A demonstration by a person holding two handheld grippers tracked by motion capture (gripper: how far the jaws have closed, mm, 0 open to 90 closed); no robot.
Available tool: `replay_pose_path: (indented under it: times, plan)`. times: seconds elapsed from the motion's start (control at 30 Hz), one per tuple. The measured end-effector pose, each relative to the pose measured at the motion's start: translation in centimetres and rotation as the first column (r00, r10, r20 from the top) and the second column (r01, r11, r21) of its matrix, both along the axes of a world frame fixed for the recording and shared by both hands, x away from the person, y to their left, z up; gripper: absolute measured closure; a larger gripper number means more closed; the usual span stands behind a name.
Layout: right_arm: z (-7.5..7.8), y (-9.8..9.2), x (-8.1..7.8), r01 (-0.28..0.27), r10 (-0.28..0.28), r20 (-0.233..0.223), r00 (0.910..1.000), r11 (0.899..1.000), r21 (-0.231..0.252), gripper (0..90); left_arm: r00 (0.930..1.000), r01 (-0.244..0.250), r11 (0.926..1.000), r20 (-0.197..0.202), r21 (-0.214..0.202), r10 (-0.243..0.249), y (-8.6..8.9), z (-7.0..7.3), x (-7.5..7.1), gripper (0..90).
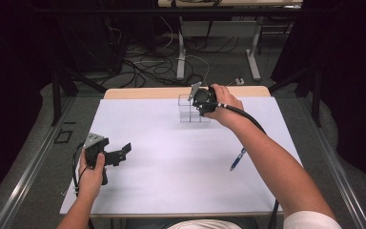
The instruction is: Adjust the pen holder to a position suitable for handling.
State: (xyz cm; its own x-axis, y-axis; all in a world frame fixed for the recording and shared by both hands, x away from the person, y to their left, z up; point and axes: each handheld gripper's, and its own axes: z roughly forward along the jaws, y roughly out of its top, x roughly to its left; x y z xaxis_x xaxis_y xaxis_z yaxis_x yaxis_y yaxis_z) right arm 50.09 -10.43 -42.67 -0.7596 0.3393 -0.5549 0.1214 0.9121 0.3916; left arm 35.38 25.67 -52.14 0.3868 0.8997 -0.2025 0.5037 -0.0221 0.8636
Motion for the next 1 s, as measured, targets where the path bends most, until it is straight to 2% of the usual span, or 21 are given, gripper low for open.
replay_pose_path:
  times: [0.13,0.2,0.27,0.33,0.37,0.43,0.47,0.5,0.53,0.77,0.8,1.0]
  plan:
    - [-0.5,0.5,0.6,-0.021,0.021,-0.015,0.9997,1.000,-0.013,47.0,1.0000,0.002,1.0000,-0.003,-0.003,-0.002,0.0,0.0,0.0,0.0]
    - [-0.9,0.7,1.0,-0.048,0.048,-0.014,0.9987,0.999,-0.016,48.0,1.0000,0.002,1.0000,-0.003,-0.004,-0.002,-0.1,0.0,0.0,0.0]
    - [-1.2,1.0,1.3,-0.071,0.070,-0.033,0.9970,0.997,-0.040,49.6,1.0000,0.007,1.0000,-0.001,-0.003,-0.007,-0.1,0.0,0.0,0.0]
    - [-1.8,1.2,1.6,-0.091,0.089,-0.040,0.9952,0.995,-0.045,49.8,1.0000,0.009,1.0000,-0.001,0.000,-0.009,-0.1,-0.1,-0.1,0.0]
    - [-1.9,1.3,1.7,-0.097,0.094,-0.059,0.9938,0.994,-0.055,50.1,1.0000,0.009,1.0000,-0.002,0.000,-0.009,-0.1,-0.1,0.0,0.0]
    - [-2.4,1.5,2.0,-0.109,0.104,-0.068,0.9923,0.991,-0.072,51.8,1.0000,0.009,1.0000,-0.004,0.000,-0.009,-0.1,-0.1,-0.1,0.0]
    - [-2.7,1.6,2.2,-0.128,0.125,-0.058,0.9905,0.990,-0.062,52.7,0.9999,0.010,1.0000,-0.003,-0.001,-0.010,-0.1,-0.1,-0.1,0.0]
    - [-2.7,1.7,2.2,-0.128,0.122,-0.076,0.9896,0.988,-0.085,52.8,0.9999,0.010,1.0000,-0.003,-0.001,-0.010,-0.1,-0.1,-0.1,0.0]
    - [-2.8,1.8,2.3,-0.126,0.119,-0.085,0.9893,0.988,-0.088,53.4,0.9999,0.010,0.9999,-0.001,-0.002,-0.010,0.0,-0.1,0.0,0.0]
    - [-3.1,2.0,3.2,-0.139,0.133,-0.086,0.9874,0.988,-0.073,56.6,0.9999,0.009,0.9999,-0.006,-0.004,-0.009,0.0,-0.1,-0.1,0.0]
    - [-3.2,2.0,3.3,-0.142,0.138,-0.082,0.9871,0.988,-0.056,56.8,0.9999,0.010,0.9999,-0.006,-0.004,-0.010,0.0,-0.1,-0.1,0.0]
    - [-3.7,1.9,4.0,-0.150,0.142,-0.114,0.9834,0.987,-0.065,58.9,0.9999,0.010,0.9999,-0.006,-0.006,-0.010,0.0,-0.1,-0.1,0.0]
